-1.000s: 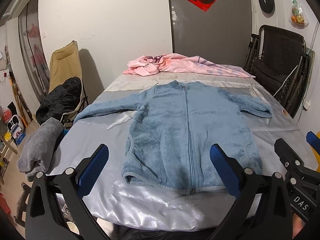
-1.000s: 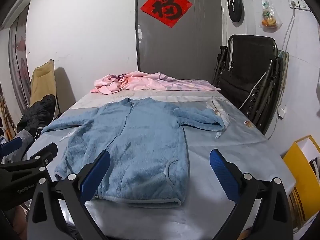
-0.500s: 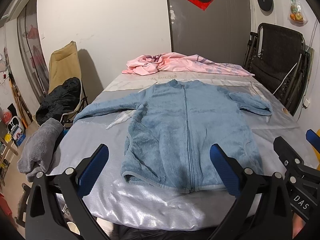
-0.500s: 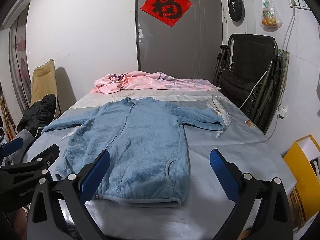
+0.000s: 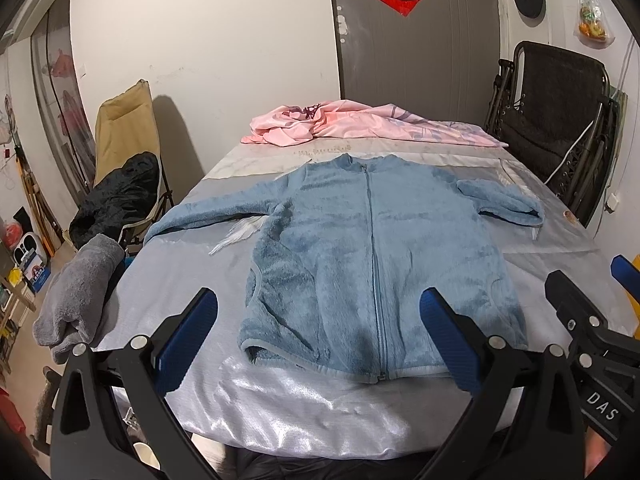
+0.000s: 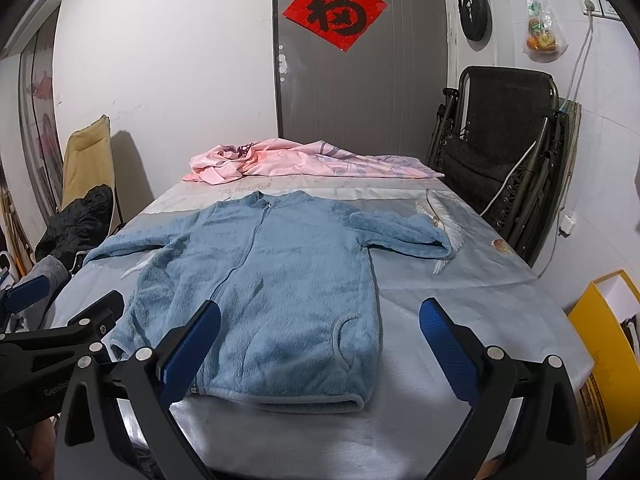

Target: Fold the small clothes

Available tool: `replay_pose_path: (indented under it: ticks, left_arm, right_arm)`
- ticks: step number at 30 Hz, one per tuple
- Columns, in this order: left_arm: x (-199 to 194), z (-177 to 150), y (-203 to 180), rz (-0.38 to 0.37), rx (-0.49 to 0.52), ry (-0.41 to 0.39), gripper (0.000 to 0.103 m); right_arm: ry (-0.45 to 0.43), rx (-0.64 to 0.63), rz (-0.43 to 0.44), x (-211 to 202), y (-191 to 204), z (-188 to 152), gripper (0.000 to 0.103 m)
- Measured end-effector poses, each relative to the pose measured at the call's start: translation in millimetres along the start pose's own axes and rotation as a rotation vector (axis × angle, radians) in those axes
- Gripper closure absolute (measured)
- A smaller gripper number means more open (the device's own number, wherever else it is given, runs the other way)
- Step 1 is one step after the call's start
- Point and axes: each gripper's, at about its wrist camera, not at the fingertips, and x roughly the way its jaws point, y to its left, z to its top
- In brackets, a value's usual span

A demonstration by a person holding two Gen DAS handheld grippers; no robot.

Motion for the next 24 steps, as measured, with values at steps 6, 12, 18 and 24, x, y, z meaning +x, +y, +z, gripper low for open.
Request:
replay_pose_path:
  ticks: [6,12,18,24]
  left_arm:
    - [0.9,-0.6,-0.8,-0.004,0.001,0.005,0.004]
    - [0.8,-2.1,-2.3,-0.005,0.0,0.006,0.005]
    - [1.5,-1.8,-2.7,-0.005,0.001,0.007,0.004]
    - [1.7,-2.0,-3.3,-0.007,0.001,0.011,0.004]
  right_arm:
    - [0.004,-0.006,0.001,0.3,1.7,-1.4,0.003]
    - [-0.001,0.004,0.006,0.6,1.3,-0.2,0.003]
    - [0.007,-0.023,-0.01,-0.8,0.7,1.0,0.003]
    - [0.011,-0.007,0.0,-0.9,-0.5,2.3,0.003]
